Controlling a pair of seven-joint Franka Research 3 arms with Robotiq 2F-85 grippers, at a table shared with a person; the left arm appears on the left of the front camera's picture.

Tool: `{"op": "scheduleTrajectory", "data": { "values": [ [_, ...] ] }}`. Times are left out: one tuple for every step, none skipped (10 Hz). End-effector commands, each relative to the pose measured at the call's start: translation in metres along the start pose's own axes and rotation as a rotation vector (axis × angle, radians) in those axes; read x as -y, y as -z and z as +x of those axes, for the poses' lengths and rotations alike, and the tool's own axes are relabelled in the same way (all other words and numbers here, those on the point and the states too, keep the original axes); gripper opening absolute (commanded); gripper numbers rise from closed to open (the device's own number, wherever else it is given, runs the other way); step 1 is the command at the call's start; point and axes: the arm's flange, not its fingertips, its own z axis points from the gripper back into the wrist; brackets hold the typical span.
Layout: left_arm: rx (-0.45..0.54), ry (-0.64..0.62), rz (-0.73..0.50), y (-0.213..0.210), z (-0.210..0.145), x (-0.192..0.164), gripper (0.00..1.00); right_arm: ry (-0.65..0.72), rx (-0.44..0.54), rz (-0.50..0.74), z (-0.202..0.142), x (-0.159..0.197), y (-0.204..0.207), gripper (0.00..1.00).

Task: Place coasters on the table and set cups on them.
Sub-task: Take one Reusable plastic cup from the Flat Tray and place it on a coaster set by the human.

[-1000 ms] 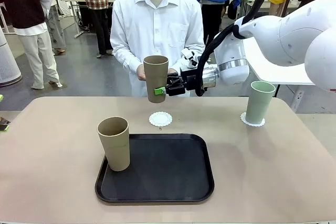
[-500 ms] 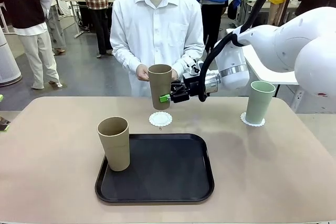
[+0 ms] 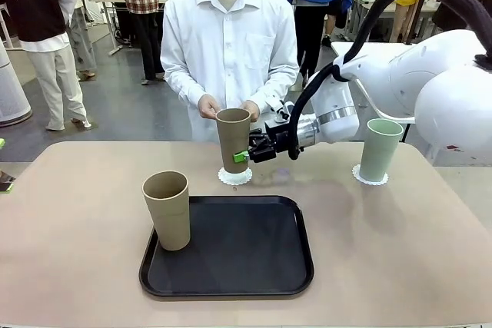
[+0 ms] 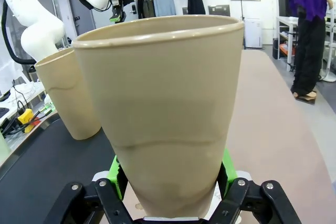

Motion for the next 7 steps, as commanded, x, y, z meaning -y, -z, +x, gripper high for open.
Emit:
{"op": "scheduleTrajectory", "data": {
  "values": [
    [0.005,0.008,-0.015,-0.001,0.000,0.001,1.00,-0.009,0.001,0.043,0.000,0.008,0.000,0.82],
    [0.005,0.008,-0.015,-0.001,0.000,0.001,1.00,-0.014,0.006,0.049,-0.002,0.008,0.001,0.82],
    [0.005,0.008,-0.015,-0.001,0.000,0.001,1.00,-0.014,0.010,0.050,-0.004,0.009,0.001,0.82],
    [0.005,0.008,-0.015,-0.001,0.000,0.001,1.00,-0.015,0.015,0.054,-0.006,0.010,0.002,0.82],
    [0.005,0.008,-0.015,-0.001,0.000,0.001,1.00,-0.017,0.019,0.052,-0.009,0.012,0.001,0.82],
    [0.005,0.008,-0.015,-0.001,0.000,0.001,1.00,-0.015,0.024,0.052,-0.011,0.014,0.001,0.82],
    [0.005,0.008,-0.015,-0.001,0.000,0.001,1.00,-0.013,0.027,0.059,-0.013,0.015,0.001,0.82]
  ]
}}
